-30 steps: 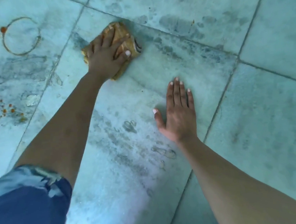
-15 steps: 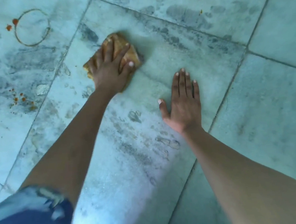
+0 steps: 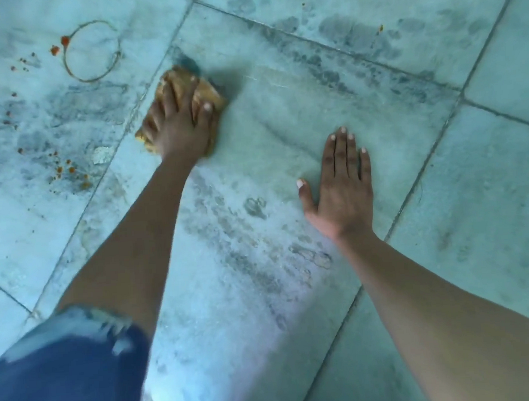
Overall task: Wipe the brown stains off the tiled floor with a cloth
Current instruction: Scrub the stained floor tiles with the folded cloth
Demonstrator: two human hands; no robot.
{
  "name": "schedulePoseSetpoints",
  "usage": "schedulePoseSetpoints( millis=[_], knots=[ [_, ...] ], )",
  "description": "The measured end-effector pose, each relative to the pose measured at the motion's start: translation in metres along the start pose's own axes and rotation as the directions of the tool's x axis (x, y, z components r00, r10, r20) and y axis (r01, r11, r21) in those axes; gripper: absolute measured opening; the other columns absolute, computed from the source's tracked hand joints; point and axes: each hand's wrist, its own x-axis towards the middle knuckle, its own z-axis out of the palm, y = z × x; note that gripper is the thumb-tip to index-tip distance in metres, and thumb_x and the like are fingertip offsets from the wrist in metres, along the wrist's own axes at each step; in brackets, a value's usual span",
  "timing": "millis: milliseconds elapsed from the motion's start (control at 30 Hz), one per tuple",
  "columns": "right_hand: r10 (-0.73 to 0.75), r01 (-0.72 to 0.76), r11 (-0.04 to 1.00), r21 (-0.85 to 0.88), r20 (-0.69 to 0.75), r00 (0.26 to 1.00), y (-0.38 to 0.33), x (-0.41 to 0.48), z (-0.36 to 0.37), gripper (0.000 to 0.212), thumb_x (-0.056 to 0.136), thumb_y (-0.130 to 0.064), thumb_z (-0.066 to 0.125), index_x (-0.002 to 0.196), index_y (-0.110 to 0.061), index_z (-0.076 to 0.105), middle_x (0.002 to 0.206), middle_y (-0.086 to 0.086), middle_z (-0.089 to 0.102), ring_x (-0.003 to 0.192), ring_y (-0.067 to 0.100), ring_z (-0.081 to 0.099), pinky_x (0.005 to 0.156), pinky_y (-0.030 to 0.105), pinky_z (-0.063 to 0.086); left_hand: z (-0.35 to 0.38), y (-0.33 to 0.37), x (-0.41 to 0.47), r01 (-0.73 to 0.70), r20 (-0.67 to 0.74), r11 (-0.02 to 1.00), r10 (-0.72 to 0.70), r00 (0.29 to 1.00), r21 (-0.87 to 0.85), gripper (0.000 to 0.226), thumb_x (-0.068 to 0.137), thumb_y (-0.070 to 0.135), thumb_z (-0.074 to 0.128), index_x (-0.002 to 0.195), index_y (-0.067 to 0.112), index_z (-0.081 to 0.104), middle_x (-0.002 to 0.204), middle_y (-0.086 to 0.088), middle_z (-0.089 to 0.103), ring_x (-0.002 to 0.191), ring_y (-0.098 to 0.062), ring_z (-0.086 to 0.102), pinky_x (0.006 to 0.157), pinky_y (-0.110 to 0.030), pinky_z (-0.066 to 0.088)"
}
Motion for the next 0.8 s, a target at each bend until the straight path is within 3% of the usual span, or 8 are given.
schedulePoseSetpoints(
  millis=[67, 133, 267, 400, 500, 567, 700, 800],
  knots=[
    [0.001, -0.001, 1.0, -0.005, -0.001, 1.0, -0.001, -0.001, 0.0, 0.079, 0.091, -0.051, 0.025, 0.146, 0.005, 0.014, 0.154, 0.024, 0.013, 0.144, 0.033, 0.012, 0.118, 0.047, 0.011, -0.001, 0.035, 0.019, 0.016, 0.016, 0.999, -0.015, 1.0, -0.04, 0.053, 0.096, 0.054, 0.027, 0.147, 0.044, 0.016, 0.16, -0.001, 0.005, 0.145, -0.032, 0.007, 0.113, -0.056, 0.006],
    [0.004, -0.004, 1.0, 0.003, -0.013, 1.0, -0.001, -0.001, -0.001, 0.079, 0.09, -0.05, 0.025, 0.146, 0.006, 0.016, 0.154, 0.024, 0.015, 0.144, 0.033, 0.014, 0.117, 0.047, 0.011, 0.007, 0.06, 0.004, -0.164, 0.058, 0.986, 0.164, 0.985, -0.008, 0.056, 0.096, 0.055, 0.027, 0.148, 0.04, 0.013, 0.16, -0.002, 0.004, 0.145, -0.033, 0.006, 0.114, -0.055, 0.006],
    [0.012, -0.012, 1.0, 0.005, 0.012, 1.0, -0.001, -0.001, -0.003, 0.08, 0.09, -0.05, 0.023, 0.146, 0.005, 0.014, 0.155, 0.023, 0.013, 0.145, 0.032, 0.01, 0.118, 0.047, 0.009, 0.02, 0.021, -0.082, -0.538, 0.099, 0.843, 0.535, 0.839, 0.007, 0.059, 0.09, 0.061, 0.022, 0.145, 0.041, 0.025, 0.159, -0.002, 0.015, 0.145, -0.03, 0.012, 0.114, -0.054, 0.011],
    [0.015, -0.015, 1.0, 0.015, 0.022, 1.0, -0.001, 0.0, -0.003, 0.079, 0.09, -0.05, 0.024, 0.147, 0.003, 0.011, 0.156, 0.021, 0.008, 0.145, 0.031, 0.006, 0.118, 0.046, 0.006, 0.005, -0.031, -0.068, -0.264, 0.024, 0.964, 0.264, 0.964, -0.005, 0.057, 0.091, 0.057, 0.03, 0.144, 0.037, 0.031, 0.158, -0.004, 0.017, 0.144, -0.032, 0.015, 0.113, -0.05, 0.01],
    [0.012, -0.012, 1.0, 0.013, 0.005, 1.0, -0.001, -0.001, -0.002, 0.078, 0.09, -0.05, 0.025, 0.147, 0.004, 0.015, 0.155, 0.022, 0.012, 0.145, 0.032, 0.01, 0.118, 0.047, 0.011, -0.003, 0.009, -0.004, -0.029, -0.037, 0.999, 0.028, 0.999, -0.03, 0.053, 0.095, 0.052, 0.034, 0.146, 0.038, 0.026, 0.159, -0.002, 0.012, 0.144, -0.032, 0.011, 0.113, -0.053, 0.007],
    [0.008, -0.008, 1.0, 0.013, -0.007, 1.0, -0.001, -0.001, -0.001, 0.079, 0.09, -0.05, 0.027, 0.146, 0.005, 0.019, 0.154, 0.023, 0.016, 0.144, 0.033, 0.014, 0.117, 0.048, 0.014, -0.003, 0.051, 0.037, 0.011, -0.009, 0.997, -0.012, 1.0, -0.078, 0.053, 0.094, 0.055, 0.032, 0.145, 0.043, 0.023, 0.16, 0.0, 0.007, 0.145, -0.032, 0.007, 0.113, -0.056, 0.004],
    [0.015, -0.015, 1.0, -0.001, -0.026, 1.0, -0.001, -0.001, 0.0, 0.08, 0.089, -0.05, 0.028, 0.145, 0.007, 0.019, 0.153, 0.025, 0.019, 0.143, 0.034, 0.017, 0.117, 0.047, 0.013, 0.015, 0.137, 0.039, -0.244, 0.077, 0.968, 0.248, 0.966, -0.058, 0.056, 0.089, 0.062, 0.034, 0.143, 0.049, 0.022, 0.16, 0.0, 0.003, 0.144, -0.036, 0.003, 0.112, -0.06, 0.003],
    [0.029, -0.029, 1.0, -0.001, -0.017, 0.999, -0.002, -0.001, 0.0, 0.082, 0.087, -0.051, 0.026, 0.144, 0.008, 0.02, 0.151, 0.027, 0.022, 0.142, 0.035, 0.019, 0.117, 0.045, 0.01, 0.027, 0.142, -0.025, -0.528, 0.123, 0.849, 0.523, 0.844, 0.018, 0.057, 0.089, 0.063, 0.034, 0.143, 0.049, 0.021, 0.16, 0.001, 0.006, 0.145, -0.036, 0.006, 0.112, -0.058, 0.007]
  ],
)
